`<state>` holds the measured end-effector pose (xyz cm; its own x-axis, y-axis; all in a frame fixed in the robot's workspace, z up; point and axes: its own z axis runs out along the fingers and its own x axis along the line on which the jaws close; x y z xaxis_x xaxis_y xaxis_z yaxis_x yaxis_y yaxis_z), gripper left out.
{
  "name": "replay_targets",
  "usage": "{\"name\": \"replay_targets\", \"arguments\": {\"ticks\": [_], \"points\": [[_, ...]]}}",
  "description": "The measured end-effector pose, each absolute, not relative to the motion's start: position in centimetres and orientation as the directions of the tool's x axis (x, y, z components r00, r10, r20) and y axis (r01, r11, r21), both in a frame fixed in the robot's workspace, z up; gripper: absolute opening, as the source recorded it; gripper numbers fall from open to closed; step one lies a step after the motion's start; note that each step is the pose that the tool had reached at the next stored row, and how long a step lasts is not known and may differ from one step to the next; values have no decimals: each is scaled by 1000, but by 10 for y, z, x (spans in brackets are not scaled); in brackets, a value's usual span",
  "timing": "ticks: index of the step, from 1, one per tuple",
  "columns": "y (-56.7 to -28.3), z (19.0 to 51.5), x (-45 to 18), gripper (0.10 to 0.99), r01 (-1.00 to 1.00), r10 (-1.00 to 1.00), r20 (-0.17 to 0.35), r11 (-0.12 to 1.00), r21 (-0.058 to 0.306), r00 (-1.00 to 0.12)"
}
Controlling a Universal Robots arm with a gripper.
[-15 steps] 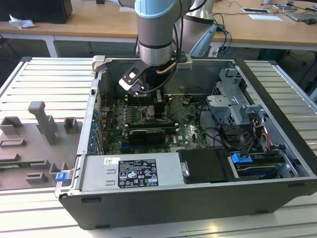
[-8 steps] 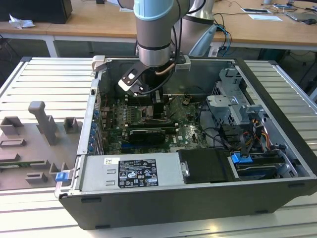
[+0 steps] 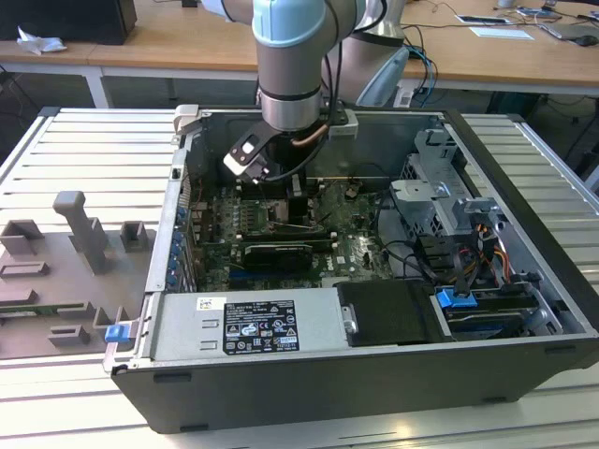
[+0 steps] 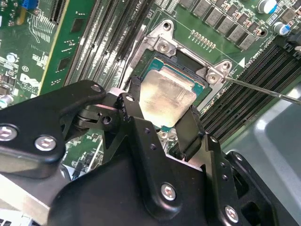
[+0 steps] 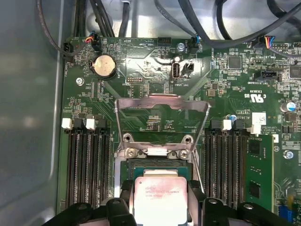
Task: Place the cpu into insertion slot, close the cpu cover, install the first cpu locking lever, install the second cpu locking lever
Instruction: 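Place the cpu into insertion slot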
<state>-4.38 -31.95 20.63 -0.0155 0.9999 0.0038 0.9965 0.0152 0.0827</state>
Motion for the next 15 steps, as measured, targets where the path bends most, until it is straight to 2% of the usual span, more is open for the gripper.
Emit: {"name": "replay_targets", "arguments": {"ticks": [15], "points": [[-315,201,-42,541,997,1000,4,-5,75,5]]}}
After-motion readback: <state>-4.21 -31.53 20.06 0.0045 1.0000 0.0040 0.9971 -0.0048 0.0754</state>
